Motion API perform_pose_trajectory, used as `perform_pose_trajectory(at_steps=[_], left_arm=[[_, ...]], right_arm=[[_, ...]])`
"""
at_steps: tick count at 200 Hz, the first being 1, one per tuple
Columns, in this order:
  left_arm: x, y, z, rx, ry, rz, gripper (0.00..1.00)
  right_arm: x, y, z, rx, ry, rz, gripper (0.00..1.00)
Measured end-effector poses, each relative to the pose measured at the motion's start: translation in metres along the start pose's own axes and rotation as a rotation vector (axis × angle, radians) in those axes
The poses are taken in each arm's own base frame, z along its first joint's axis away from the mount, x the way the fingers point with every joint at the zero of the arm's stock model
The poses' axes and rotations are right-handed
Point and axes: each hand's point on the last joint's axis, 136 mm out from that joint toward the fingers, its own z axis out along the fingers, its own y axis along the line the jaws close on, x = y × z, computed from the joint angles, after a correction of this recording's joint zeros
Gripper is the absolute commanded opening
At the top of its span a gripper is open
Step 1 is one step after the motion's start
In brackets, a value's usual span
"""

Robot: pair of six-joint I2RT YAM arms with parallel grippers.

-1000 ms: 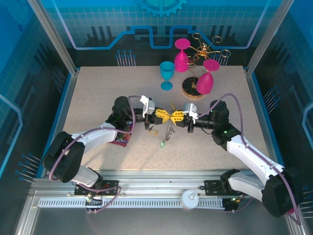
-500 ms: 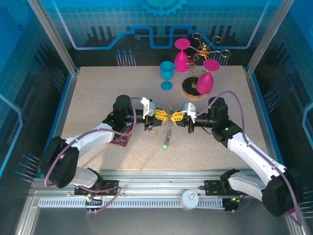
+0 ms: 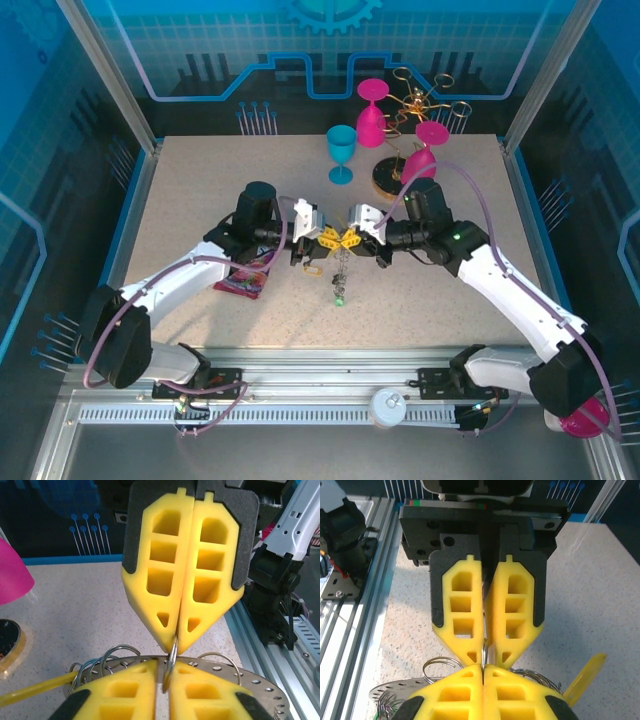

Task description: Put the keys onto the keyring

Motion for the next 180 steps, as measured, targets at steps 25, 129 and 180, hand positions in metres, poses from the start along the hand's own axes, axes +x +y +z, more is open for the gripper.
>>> perform_pose_trajectory(at_steps=[25,129,180], left_arm=[[0.001,-0.003,-0.002,0.008,0.017,0.008,0.00],[-0.015,-0.007,-0.006,-0.002,-0.052,0.038,0.00],[-0.021,-0.011,-0.006,0.021,-0.085,0.044,0.00]], right_arm=[[0.000,0.002,0.000,-0.016,0.031,0.000,0.00],[-0.002,0.013,-0.014,0.056,-0.218,-0.037,0.31],[-0.012,0.007,-0.015,0.085,-0.282,-0.048,0.26]])
